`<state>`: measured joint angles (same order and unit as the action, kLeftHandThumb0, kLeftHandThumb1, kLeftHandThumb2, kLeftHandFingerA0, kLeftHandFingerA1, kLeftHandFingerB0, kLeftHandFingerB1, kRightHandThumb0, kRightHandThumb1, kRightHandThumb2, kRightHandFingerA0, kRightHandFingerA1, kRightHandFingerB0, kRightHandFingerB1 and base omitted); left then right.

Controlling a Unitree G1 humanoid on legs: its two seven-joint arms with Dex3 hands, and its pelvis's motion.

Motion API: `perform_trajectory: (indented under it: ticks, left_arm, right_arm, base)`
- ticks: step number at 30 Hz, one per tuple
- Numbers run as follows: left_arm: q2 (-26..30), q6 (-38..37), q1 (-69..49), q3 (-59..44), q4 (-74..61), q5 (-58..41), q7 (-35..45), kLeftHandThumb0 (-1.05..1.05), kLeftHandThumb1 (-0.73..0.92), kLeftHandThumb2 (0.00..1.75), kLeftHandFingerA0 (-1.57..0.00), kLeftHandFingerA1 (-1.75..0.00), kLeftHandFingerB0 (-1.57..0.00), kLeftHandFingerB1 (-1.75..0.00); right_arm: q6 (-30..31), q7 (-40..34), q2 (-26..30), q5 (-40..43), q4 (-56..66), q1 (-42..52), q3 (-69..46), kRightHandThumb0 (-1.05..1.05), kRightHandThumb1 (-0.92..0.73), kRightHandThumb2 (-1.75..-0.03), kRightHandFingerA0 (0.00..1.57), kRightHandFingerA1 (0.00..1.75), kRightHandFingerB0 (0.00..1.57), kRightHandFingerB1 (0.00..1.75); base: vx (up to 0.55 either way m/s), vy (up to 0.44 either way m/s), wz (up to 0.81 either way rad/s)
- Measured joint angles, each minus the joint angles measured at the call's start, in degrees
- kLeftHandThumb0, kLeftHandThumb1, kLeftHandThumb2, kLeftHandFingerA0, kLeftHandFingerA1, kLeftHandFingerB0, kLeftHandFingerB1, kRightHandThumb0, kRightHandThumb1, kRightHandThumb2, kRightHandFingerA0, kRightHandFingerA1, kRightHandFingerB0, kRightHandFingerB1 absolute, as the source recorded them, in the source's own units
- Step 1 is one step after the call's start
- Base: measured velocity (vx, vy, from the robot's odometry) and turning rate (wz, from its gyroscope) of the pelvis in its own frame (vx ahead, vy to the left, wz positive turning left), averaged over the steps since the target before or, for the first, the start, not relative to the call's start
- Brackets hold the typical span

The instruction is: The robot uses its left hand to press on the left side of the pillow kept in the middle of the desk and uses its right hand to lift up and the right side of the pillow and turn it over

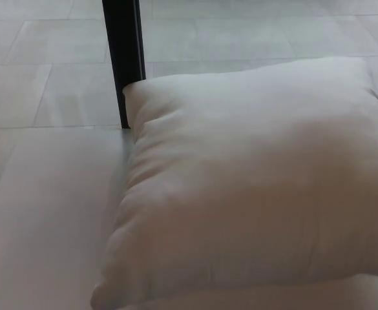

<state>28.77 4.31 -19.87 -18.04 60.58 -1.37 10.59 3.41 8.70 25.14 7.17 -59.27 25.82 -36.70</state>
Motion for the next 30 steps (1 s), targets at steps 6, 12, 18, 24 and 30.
perform_trajectory:
  ticks: [6,12,18,24,30]
  left_arm:
    - [0.7,0.0,0.1,-6.0,0.6,-2.7,1.8,-0.9,0.36,0.93,-0.54,-0.85,-0.45,-0.83]
    - [0.6,0.1,2.9,-13.9,-4.3,-6.4,2.3,-1.05,0.49,1.12,-0.39,-0.98,-0.27,-0.91]
    - [-0.1,0.5,10.5,-20.6,-15.6,-10.3,1.3,-1.05,0.74,0.66,0.0,-1.07,-0.01,-1.09]
    - [0.0,2.4,23.1,-24.8,-28.2,-13.6,-1.8,-1.05,0.77,0.62,-0.1,-1.5,-0.12,-1.27]
    - [-0.9,4.5,33.5,-24.8,-40.2,-15.2,-5.0,-0.98,0.77,0.53,-0.1,-1.52,-0.15,-1.37]
  right_arm:
    - [0.6,1.2,2.4,4.6,-2.2,-0.6,-9.5,-0.89,-0.65,-1.08,0.45,0.87,0.0,0.35]
    - [1.9,2.2,6.1,9.2,-3.8,-4.4,-18.3,-0.99,-0.86,-0.68,0.0,0.0,0.0,0.0]
    - [4.1,2.9,10.1,13.4,0.8,-11.0,-24.7,-0.97,-0.68,-1.01,0.0,0.0,0.0,0.0]
    - [7.2,3.1,13.6,17.8,10.5,-20.8,-27.9,-1.05,-0.64,-1.1,0.0,0.1,0.0,0.03]
    - [10.5,3.4,14.6,21.8,19.5,-30.2,-27.7,-0.98,-0.61,-1.08,0.02,0.51,0.1,0.11]
  base:
    - [0.0,0.0,0.0]
    - [0.0,0.0,0.0]
    - [0.0,0.0,0.0]
    - [0.0,0.0,0.0]
    - [0.0,0.0,0.0]
